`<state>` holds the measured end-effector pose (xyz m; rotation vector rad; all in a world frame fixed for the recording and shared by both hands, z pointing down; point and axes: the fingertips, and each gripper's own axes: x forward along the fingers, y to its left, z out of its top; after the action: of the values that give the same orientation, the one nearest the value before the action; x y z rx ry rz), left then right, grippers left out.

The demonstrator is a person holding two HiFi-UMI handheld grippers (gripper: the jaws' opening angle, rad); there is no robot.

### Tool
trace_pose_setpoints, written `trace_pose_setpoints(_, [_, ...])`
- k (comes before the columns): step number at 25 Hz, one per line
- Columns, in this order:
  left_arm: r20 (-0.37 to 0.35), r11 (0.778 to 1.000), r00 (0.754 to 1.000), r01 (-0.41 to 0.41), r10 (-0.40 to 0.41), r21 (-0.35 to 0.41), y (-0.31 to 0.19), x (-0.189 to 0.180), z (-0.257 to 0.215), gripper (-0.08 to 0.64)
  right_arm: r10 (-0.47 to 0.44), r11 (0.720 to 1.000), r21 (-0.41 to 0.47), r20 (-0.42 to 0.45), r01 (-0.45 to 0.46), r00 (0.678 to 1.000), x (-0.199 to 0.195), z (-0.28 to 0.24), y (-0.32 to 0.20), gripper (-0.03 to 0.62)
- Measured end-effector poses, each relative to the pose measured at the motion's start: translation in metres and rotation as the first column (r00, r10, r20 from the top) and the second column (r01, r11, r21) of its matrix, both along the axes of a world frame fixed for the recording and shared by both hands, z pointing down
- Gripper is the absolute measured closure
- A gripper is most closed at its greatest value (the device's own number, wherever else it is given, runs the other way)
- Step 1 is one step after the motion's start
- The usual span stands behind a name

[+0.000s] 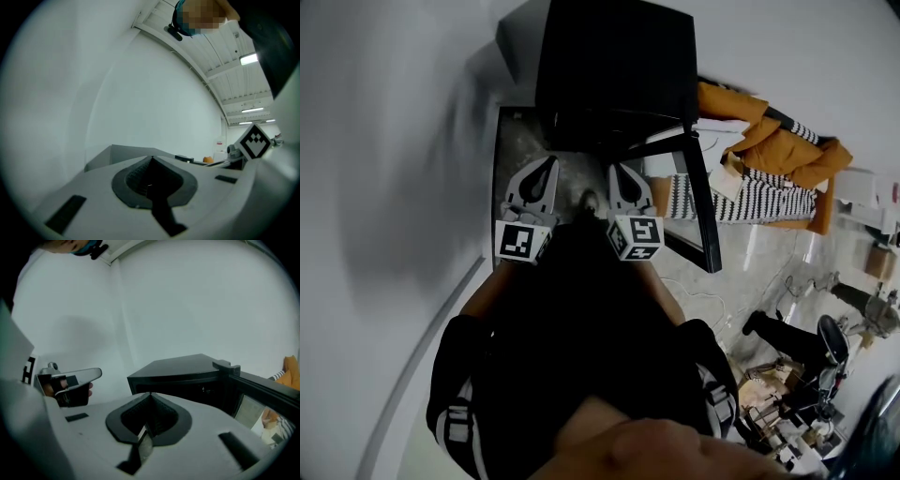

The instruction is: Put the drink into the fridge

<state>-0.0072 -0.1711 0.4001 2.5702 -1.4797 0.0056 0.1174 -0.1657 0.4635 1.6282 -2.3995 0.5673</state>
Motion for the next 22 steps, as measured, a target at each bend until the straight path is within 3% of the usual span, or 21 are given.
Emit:
trace_pose_setpoints(4, [0.024, 0.999, 0.999, -0.022, 0.022, -0.026, 0.0057, 0.0022, 0.0094, 0.555, 0.0, 1.0, 0.009, -0.001, 0.0, 1.0, -0.0012, 0.0, 0.0003, 0.589])
trace_pose_setpoints(22, [0.025, 1.0, 1.0, -0.015, 0.015, -0.019, -0.0005, -0.0006, 0.0104, 0.555, -0.004, 0.999, 0.031, -0.014, 0.004, 1.0, 0.0007, 0.0021, -0.0051, 0.591])
